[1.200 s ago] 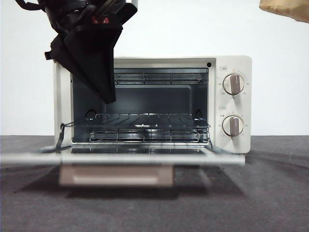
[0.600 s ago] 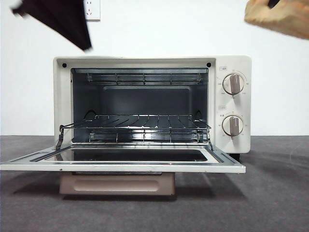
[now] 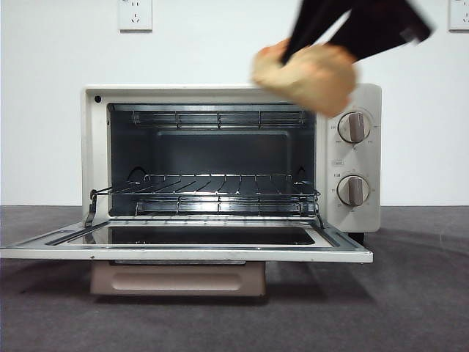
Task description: The left arm flap open the oven, the right arm pick bread and place it into oven, the left arm flap close the oven
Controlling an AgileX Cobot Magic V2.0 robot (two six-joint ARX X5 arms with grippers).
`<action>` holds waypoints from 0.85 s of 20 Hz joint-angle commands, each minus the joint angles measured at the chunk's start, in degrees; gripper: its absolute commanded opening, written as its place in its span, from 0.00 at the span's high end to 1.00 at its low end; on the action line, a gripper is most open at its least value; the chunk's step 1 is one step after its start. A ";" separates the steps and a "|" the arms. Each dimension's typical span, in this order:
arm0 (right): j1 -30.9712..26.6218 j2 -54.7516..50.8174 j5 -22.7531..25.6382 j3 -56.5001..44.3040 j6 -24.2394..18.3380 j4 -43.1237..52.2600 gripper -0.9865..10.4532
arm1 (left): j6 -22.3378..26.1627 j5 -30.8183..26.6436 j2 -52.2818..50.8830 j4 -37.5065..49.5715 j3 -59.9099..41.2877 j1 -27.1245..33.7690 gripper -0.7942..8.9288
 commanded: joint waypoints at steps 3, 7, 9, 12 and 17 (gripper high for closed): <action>2.56 11.85 3.23 1.25 7.15 13.27 0.80 | -1.01 0.15 -2.78 -0.57 0.07 -0.15 0.91; 2.67 19.50 10.45 1.25 12.00 22.45 0.80 | -1.20 0.17 -4.04 -0.66 0.07 -0.17 0.91; 2.67 21.94 13.77 1.25 13.75 26.58 0.80 | -1.18 0.17 -4.26 -0.68 0.07 -0.17 0.91; 2.67 24.50 17.03 1.27 15.85 30.58 0.80 | -1.18 0.15 -4.26 -0.74 0.07 -0.17 0.91; 2.56 25.35 23.50 1.25 15.89 32.57 0.75 | -1.18 0.17 -4.26 -0.83 0.07 -0.17 0.91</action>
